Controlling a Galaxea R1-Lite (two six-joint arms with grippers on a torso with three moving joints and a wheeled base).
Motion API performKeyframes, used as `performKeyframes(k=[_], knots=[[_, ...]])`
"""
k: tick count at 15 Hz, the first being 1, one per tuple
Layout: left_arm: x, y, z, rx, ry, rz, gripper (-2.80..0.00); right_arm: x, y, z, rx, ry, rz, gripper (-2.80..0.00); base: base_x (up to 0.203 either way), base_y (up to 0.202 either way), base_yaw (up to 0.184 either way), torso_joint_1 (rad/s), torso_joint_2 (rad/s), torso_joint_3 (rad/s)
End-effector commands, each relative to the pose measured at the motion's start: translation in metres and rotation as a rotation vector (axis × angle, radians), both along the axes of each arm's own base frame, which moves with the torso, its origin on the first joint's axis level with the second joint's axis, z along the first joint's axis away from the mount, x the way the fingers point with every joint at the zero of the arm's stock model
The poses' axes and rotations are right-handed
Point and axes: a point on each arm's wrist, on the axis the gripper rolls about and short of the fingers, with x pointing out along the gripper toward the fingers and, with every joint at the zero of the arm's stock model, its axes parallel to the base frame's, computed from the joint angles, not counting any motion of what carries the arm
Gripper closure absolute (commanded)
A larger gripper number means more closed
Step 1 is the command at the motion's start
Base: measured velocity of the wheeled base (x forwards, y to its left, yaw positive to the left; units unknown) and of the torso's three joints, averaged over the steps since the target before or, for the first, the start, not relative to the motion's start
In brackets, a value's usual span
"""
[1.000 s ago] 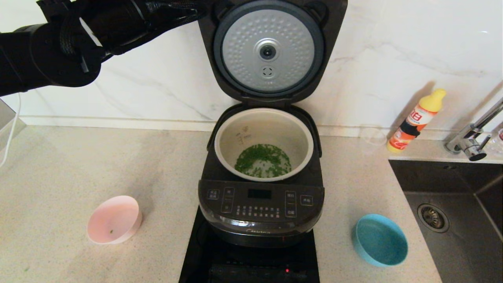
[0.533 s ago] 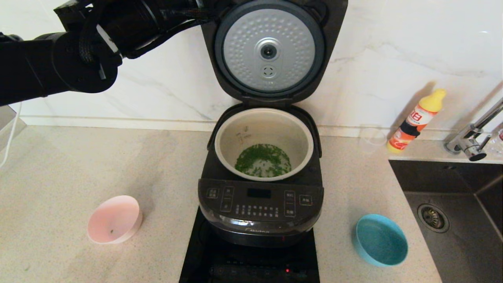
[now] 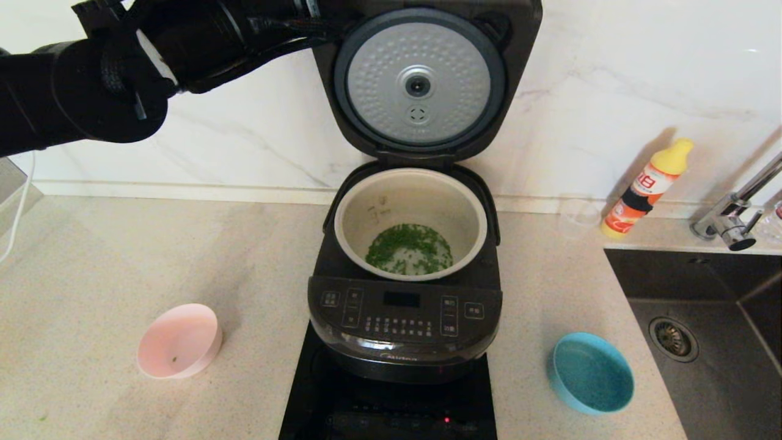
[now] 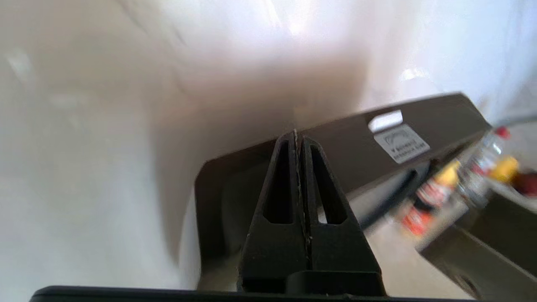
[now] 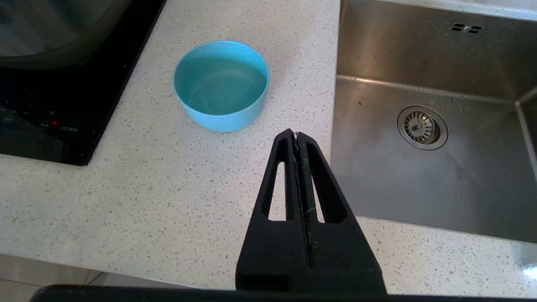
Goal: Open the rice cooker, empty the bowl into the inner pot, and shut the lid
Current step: Close the rice cooker
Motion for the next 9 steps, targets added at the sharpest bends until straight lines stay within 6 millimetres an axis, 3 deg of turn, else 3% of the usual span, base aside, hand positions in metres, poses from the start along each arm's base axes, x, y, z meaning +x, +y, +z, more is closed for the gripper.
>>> performKeyframes(k=[1, 9], knots=[[-0.015, 0.007, -0.003, 0.028, 0.061, -0.002, 0.0, 0.0, 0.0, 0.0, 0.0, 0.003, 0.001, 0.0, 0.0, 0.0, 0.0, 0.0, 0.0, 0.0], [-0.039, 0.017, -0.052, 0.123, 0.27, -0.001, 0.0, 0.0, 0.0, 0.0, 0.0, 0.003, 0.001, 0.0, 0.0, 0.0, 0.0, 0.003, 0.0, -0.002]])
